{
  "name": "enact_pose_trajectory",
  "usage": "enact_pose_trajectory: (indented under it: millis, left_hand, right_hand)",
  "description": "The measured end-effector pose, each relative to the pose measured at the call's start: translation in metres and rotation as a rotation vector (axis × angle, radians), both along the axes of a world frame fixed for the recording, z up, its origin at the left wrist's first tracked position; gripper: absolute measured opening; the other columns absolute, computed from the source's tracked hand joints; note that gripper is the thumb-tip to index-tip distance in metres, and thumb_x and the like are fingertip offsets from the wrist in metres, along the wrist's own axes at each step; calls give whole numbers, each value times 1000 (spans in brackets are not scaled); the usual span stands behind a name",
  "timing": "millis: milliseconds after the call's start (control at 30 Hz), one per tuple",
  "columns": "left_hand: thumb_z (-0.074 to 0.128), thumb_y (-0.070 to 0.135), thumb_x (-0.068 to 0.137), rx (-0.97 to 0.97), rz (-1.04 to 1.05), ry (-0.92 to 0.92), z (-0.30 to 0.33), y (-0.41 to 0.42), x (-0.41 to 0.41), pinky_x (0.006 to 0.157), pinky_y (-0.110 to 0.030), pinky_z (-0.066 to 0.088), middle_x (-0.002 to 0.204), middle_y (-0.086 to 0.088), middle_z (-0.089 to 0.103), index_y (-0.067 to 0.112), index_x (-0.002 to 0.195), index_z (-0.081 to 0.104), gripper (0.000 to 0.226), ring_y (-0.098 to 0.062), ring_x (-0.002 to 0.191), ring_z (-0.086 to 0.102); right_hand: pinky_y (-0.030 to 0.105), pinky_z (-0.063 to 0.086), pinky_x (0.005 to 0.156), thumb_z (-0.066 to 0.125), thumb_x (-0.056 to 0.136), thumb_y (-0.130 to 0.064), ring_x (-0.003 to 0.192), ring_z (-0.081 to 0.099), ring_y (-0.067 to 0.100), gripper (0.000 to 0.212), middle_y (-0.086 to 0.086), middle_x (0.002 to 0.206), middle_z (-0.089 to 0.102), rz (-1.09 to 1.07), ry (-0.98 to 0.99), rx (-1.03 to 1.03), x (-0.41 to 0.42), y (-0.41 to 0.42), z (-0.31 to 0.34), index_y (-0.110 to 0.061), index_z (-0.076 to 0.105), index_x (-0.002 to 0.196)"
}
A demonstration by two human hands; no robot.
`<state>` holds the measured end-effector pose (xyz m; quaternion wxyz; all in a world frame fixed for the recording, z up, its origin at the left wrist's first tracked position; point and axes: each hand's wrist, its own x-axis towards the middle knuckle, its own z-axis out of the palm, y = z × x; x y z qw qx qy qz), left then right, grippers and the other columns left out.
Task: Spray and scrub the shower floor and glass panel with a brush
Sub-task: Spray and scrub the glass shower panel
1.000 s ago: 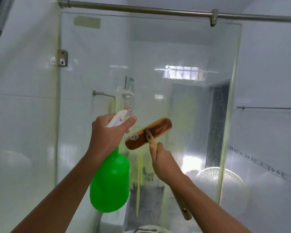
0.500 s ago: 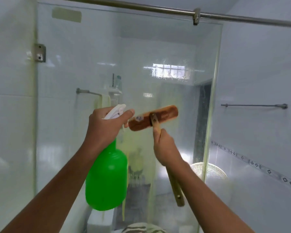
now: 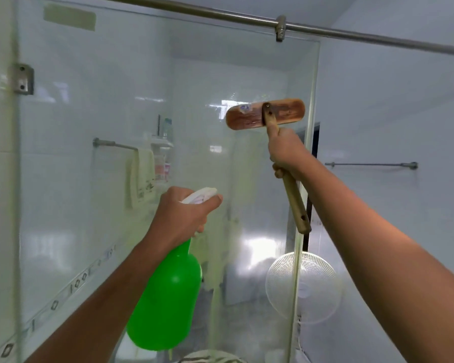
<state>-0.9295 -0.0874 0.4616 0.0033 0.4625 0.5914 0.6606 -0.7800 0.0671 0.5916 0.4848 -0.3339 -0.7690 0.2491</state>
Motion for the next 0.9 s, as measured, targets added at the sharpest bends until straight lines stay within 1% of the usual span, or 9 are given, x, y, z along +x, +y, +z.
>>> enact_pose_trajectory:
  millis: [67,200,333,433,500,633,733,800,900]
  left_hand:
    - [83,34,84,-11,9,11,-4,6,4,49,-24,48,50,-7,60,-5,70,69,44,-13,39,55]
    - [84,35,85,18,16,58,-2,11,5,57,-27,53,61,-9,73,5,76,78,32,-19,51,68]
    - [85,36,84,67,8,22,0,15,9,51,-26,50,58,-18,67,1,83,78,35,-13,43,58]
    - [87,36,83,145,4,-51,4,14,7,61,-32,60,61,-8,73,15,81,81,22,-19,54,70]
    - [86,39,83,158,17,-39,4,13,5,77,-42,64,64,-4,76,16,75,81,25,-23,64,76]
    - [85,48,80,133,46,10,5,9,7,85,-53,63,66,-4,77,19,75,80,29,-34,77,77]
    - [83,60,70,140,38,-8,10,10,6,84,-56,63,68,-5,77,27,71,79,33,-33,77,77]
    - [85,52,76,131,25,4,13,13,7,83,-57,63,67,-4,77,19,78,81,33,-32,74,77]
    - [86,42,82,131,25,30,22,17,9,83,-58,62,66,-4,77,13,81,81,29,-34,75,77]
  right_hand:
    - [26,47,40,22,100,-60,51,51,20,60,10,74,54,4,-38,44,2,4,-6,-9,53,97]
    - [27,50,42,22,101,-58,51,52,19,61,10,73,55,9,-24,75,1,7,-9,-6,53,100]
    - [26,46,38,21,102,-56,53,54,21,53,8,72,53,5,-1,90,-1,2,-28,-12,49,89]
    - [32,47,47,19,100,-61,65,59,28,55,6,76,54,-23,-4,122,-13,1,-94,-16,49,89]
    - [30,41,58,18,101,-59,67,56,22,55,0,74,52,-31,-43,103,-20,-4,-161,-16,53,99]
    - [26,38,51,18,101,-57,61,52,9,51,-2,73,54,-8,-130,-9,-17,-25,-236,-19,52,101]
    - [33,43,57,18,101,-58,65,53,14,54,-3,76,53,-32,-119,87,-22,-13,-183,-18,54,110]
    - [44,54,63,19,100,-60,74,60,26,58,5,84,58,-42,-65,118,-26,0,-122,-15,55,111]
    - [38,55,45,19,99,-61,66,61,29,59,10,85,58,-30,23,72,-25,12,-50,-12,52,101]
